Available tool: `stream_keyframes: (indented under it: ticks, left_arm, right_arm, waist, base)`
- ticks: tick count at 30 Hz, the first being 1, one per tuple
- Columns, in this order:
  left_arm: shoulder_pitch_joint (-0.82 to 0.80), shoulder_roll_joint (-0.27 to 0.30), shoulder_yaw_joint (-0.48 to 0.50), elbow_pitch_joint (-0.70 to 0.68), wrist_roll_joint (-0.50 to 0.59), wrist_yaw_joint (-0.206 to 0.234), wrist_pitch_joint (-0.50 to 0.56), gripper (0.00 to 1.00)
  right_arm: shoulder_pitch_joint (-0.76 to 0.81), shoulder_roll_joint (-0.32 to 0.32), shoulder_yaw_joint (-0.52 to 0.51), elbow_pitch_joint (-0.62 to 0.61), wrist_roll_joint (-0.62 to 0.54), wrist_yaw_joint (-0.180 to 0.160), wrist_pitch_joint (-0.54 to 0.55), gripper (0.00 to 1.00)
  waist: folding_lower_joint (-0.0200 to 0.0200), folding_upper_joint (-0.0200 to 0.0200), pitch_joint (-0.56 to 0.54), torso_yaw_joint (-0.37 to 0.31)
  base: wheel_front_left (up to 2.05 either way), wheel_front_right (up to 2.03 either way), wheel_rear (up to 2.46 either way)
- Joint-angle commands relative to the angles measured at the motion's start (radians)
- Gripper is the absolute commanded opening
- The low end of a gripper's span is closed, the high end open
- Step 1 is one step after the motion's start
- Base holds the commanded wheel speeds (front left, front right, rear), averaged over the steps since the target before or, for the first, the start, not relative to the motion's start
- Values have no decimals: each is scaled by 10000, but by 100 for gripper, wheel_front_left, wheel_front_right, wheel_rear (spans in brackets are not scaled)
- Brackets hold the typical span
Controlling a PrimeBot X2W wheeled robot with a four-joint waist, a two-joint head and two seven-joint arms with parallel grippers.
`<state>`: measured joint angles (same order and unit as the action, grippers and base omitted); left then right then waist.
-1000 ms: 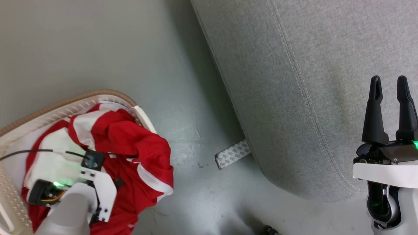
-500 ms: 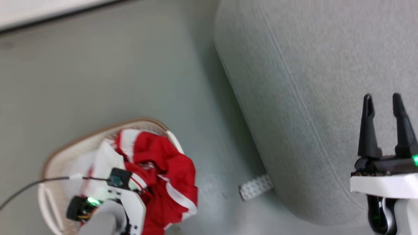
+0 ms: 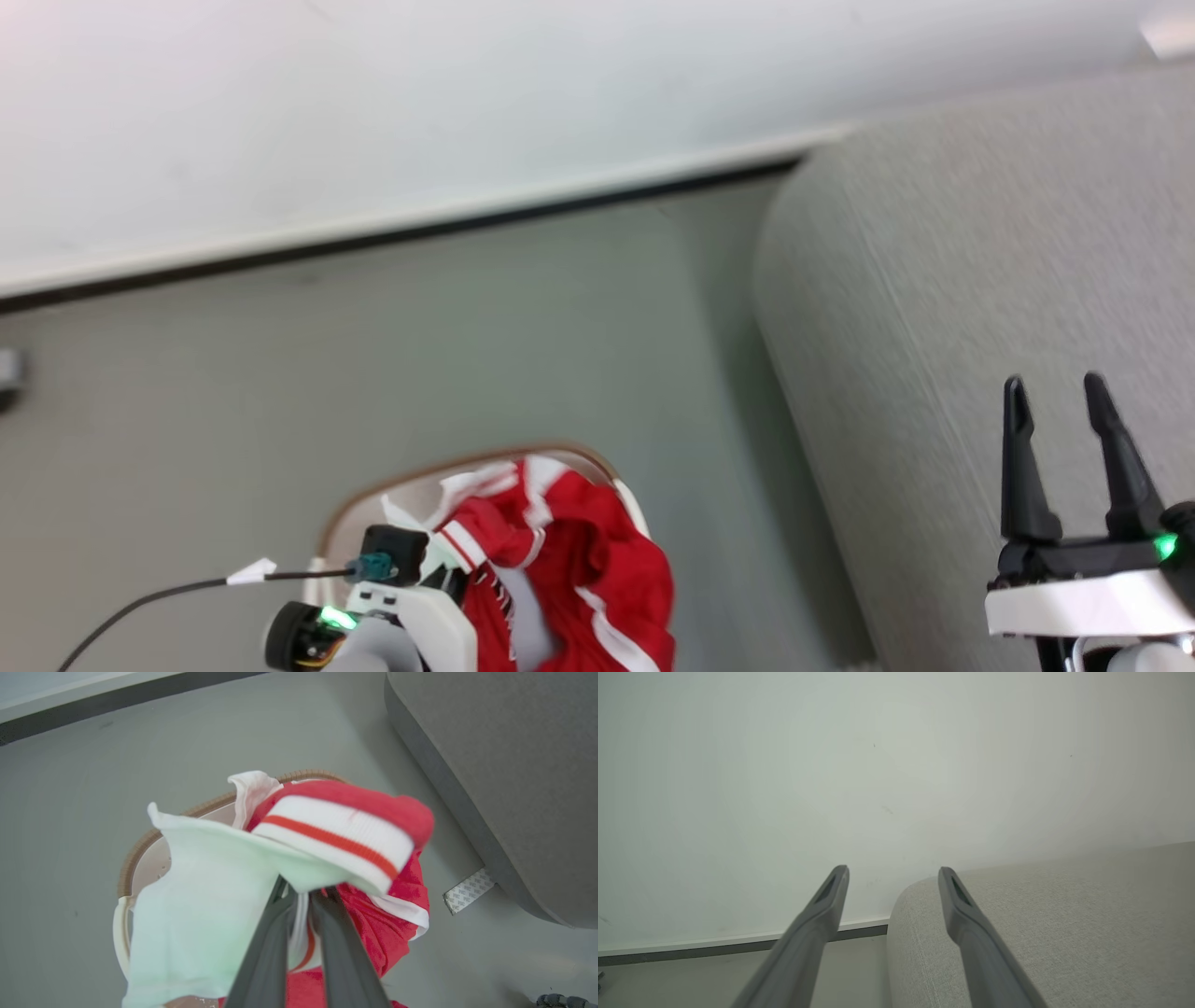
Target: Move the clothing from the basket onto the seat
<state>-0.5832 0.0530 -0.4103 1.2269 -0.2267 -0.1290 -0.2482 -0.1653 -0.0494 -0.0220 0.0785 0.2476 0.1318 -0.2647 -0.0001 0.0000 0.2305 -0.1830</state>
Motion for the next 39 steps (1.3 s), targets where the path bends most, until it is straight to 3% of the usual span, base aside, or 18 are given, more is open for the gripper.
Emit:
stream_keyframes:
  ticks: [1, 12, 30, 39]
  left_arm:
    - [172, -8, -91, -161, -298, -21, -91, 0]
    - [498, -5, -250, -2187, -1486, -3, -168, 0]
    - [341, 31, 243, -7138, -1065, 333, -170, 0]
    - [553, 32, 146, -8428, -1228, 545, 7, 0]
  right_arm:
    - [209, -69, 34, 73, -3, -21, 6, 100]
    - [959, -248, 388, 408, 258, -21, 6, 100]
    - [1350, -150, 1087, 562, 439, -21, 6, 100]
    - [1276, -125, 1491, 606, 535, -21, 6, 100]
  waist:
    - [1, 0, -914, 860]
    - [1, 0, -1953, 1562]
    - [1, 0, -2419, 1737]
    - [1, 0, -2425, 1790]
  base:
    - [0, 0, 0]
    - [0, 0, 0]
    - [0, 0, 0]
    - [0, 0, 0]
